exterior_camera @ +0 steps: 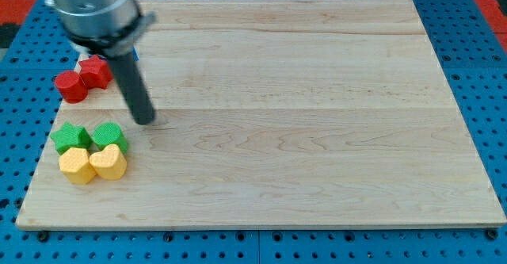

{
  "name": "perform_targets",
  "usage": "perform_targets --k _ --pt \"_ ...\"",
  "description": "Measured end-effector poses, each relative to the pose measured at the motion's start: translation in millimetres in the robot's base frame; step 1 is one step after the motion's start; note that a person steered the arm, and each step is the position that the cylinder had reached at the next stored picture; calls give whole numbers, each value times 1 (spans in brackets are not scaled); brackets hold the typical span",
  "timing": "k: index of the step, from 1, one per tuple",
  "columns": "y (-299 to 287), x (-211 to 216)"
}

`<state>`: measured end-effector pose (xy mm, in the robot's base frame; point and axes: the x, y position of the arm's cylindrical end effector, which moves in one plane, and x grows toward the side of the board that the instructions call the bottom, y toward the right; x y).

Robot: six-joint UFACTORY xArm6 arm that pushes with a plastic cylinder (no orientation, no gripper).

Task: Separate the yellow blocks from each other

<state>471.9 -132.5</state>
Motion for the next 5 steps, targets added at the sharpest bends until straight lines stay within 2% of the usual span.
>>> perform_targets --k 1,2,3,4,5 --pt "45 51" --pt "46 115" --pt "24 147" --pt "6 146" --pt "-70 147"
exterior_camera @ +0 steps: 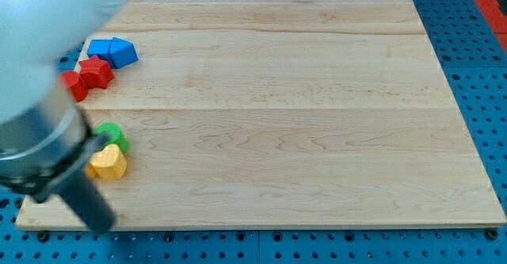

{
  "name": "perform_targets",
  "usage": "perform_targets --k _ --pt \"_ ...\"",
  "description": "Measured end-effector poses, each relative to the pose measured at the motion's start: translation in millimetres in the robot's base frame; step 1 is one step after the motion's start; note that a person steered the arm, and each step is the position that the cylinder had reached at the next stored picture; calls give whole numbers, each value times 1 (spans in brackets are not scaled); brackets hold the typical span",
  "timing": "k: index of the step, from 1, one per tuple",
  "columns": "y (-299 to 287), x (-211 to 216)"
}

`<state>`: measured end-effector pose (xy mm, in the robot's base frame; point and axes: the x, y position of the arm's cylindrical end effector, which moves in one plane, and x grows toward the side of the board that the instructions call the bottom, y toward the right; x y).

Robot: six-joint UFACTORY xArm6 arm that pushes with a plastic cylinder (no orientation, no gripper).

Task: Separate the yellow blocks from each other

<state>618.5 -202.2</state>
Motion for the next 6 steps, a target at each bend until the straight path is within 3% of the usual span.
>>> perform_targets --k 2,6 --pt "-32 -37" --pt "30 -89"
